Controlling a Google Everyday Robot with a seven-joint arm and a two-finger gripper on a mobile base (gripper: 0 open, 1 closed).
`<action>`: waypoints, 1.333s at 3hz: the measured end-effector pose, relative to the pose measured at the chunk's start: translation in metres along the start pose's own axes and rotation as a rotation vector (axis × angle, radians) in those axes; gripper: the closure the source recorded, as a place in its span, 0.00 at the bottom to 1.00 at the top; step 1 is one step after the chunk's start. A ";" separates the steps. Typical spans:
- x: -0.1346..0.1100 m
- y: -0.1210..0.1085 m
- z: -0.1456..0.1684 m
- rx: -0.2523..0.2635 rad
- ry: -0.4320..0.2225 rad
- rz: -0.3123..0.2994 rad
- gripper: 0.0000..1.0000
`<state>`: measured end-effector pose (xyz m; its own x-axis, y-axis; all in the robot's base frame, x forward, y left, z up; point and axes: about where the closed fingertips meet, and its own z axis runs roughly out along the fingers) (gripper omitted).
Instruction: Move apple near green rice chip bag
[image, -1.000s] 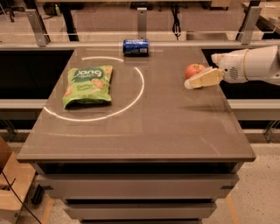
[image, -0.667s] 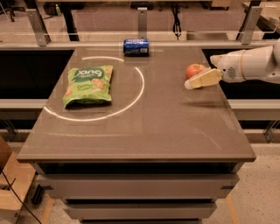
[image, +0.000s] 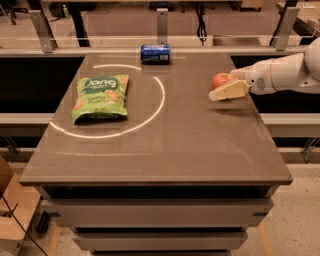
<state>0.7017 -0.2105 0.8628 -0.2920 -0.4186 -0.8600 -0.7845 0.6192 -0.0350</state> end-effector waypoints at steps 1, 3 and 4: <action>-0.008 0.004 0.003 -0.013 -0.016 -0.018 0.43; -0.043 0.035 0.004 -0.054 -0.060 -0.112 0.90; -0.088 0.074 -0.001 -0.084 -0.080 -0.241 1.00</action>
Offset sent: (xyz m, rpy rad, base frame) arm -0.0058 0.0236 0.0242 0.0184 -0.0663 0.0605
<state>0.6690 -0.1286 0.9365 -0.0498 -0.4914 -0.8695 -0.8698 0.4492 -0.2041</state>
